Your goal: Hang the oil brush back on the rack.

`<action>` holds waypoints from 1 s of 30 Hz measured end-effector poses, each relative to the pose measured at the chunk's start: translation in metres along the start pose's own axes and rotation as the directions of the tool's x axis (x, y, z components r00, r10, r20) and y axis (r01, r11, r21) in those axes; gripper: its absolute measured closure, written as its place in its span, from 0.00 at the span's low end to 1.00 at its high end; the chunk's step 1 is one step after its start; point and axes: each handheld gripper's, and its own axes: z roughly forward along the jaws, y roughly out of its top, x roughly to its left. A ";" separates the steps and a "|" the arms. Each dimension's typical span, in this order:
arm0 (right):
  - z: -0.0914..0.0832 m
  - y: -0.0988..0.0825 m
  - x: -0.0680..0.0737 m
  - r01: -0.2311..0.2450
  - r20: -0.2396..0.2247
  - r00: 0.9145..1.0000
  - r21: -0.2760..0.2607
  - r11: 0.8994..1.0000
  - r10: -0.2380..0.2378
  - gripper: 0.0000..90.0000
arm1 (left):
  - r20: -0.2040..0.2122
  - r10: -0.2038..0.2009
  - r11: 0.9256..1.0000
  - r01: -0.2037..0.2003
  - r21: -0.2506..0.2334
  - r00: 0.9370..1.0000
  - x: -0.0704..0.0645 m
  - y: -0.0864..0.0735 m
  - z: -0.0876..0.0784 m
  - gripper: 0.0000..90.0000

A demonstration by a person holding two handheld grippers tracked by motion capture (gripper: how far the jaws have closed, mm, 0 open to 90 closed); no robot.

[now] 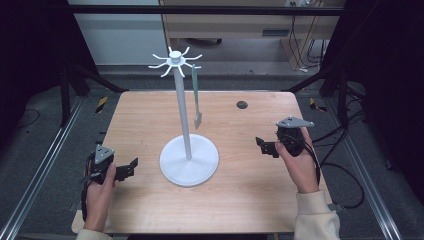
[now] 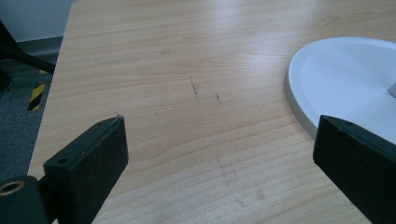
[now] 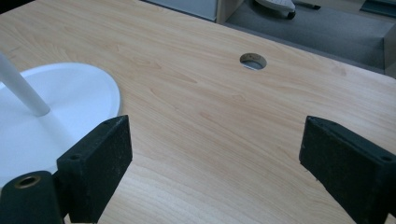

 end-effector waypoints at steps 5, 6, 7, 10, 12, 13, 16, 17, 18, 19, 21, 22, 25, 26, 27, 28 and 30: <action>0.007 -0.009 0.000 -0.019 -0.010 1.000 0.012 1.000 0.019 0.11 | 0.000 -0.004 1.000 0.004 -0.002 1.000 0.000 0.000 0.000 0.03; 0.008 -0.012 0.000 -0.026 -0.010 1.000 0.007 1.000 0.026 0.11 | -0.001 -0.004 1.000 0.004 -0.002 1.000 0.000 0.000 0.000 0.03; 0.009 -0.013 0.000 -0.037 -0.012 0.999 0.005 0.999 0.037 0.11 | -0.002 -0.003 1.000 0.003 -0.004 1.000 0.000 0.000 0.000 0.03; 0.012 -0.019 -0.001 -0.041 -0.013 0.999 -0.002 0.999 0.041 0.12 | -0.003 0.001 1.000 -0.001 -0.003 1.000 0.000 0.000 0.000 0.03; 0.014 -0.022 -0.002 -0.047 -0.015 0.999 0.003 0.999 0.047 0.12 | -0.005 0.002 1.000 -0.002 -0.005 1.000 0.000 0.000 0.000 0.03; 0.016 -0.024 -0.002 -0.047 -0.014 0.999 0.005 0.999 0.048 0.12 | -0.004 0.002 1.000 -0.002 -0.003 1.000 0.000 0.000 0.000 0.03; 0.021 -0.029 -0.001 -0.044 -0.014 0.999 0.018 0.999 0.044 0.12 | -0.003 0.003 1.000 -0.003 -0.002 1.000 0.000 0.000 -0.001 0.03; 0.022 -0.030 -0.001 -0.044 -0.013 0.999 0.021 0.999 0.044 0.12 | -0.003 0.003 1.000 -0.003 -0.002 1.000 0.000 0.000 -0.001 0.03; 0.023 -0.032 -0.001 -0.042 -0.014 0.999 0.024 0.999 0.043 0.12 | -0.002 0.003 1.000 -0.003 -0.003 1.000 0.000 0.000 -0.001 0.03; 0.024 -0.033 -0.001 -0.043 -0.017 0.999 0.022 0.999 0.043 0.12 | -0.003 0.003 1.000 -0.003 -0.005 1.000 0.000 0.000 0.000 0.03; 0.027 -0.036 0.000 -0.038 -0.028 0.999 0.024 0.999 0.039 0.12 | -0.003 0.005 1.000 -0.005 -0.005 1.000 0.000 0.000 0.000 0.03; 0.027 -0.037 0.000 -0.042 -0.035 0.998 0.021 0.999 0.042 0.12 | -0.004 0.003 1.000 -0.003 -0.008 1.000 -0.001 0.000 0.000 0.03; 0.030 -0.039 0.000 -0.052 -0.044 0.998 0.019 0.998 0.052 0.12 | -0.003 0.008 1.000 -0.008 -0.009 1.000 -0.001 0.001 0.000 0.03; 0.031 -0.041 0.000 -0.053 -0.043 0.998 0.022 0.998 0.054 0.12 | -0.002 0.009 1.000 -0.009 -0.009 1.000 -0.001 0.001 0.000 0.03; 0.032 -0.042 0.000 -0.050 -0.041 0.998 0.021 0.999 0.051 0.12 | -0.002 0.014 1.000 -0.014 -0.007 1.000 -0.001 0.001 0.000 0.03; 0.034 -0.043 0.000 -0.051 -0.040 0.998 0.022 0.998 0.052 0.13 | 0.000 0.014 1.000 -0.014 -0.006 1.000 -0.001 0.001 0.000 0.03; 0.036 -0.046 0.001 -0.049 -0.039 0.998 0.023 0.999 0.050 0.13 | 0.001 0.017 1.000 -0.017 -0.008 1.000 -0.002 0.001 0.000 0.03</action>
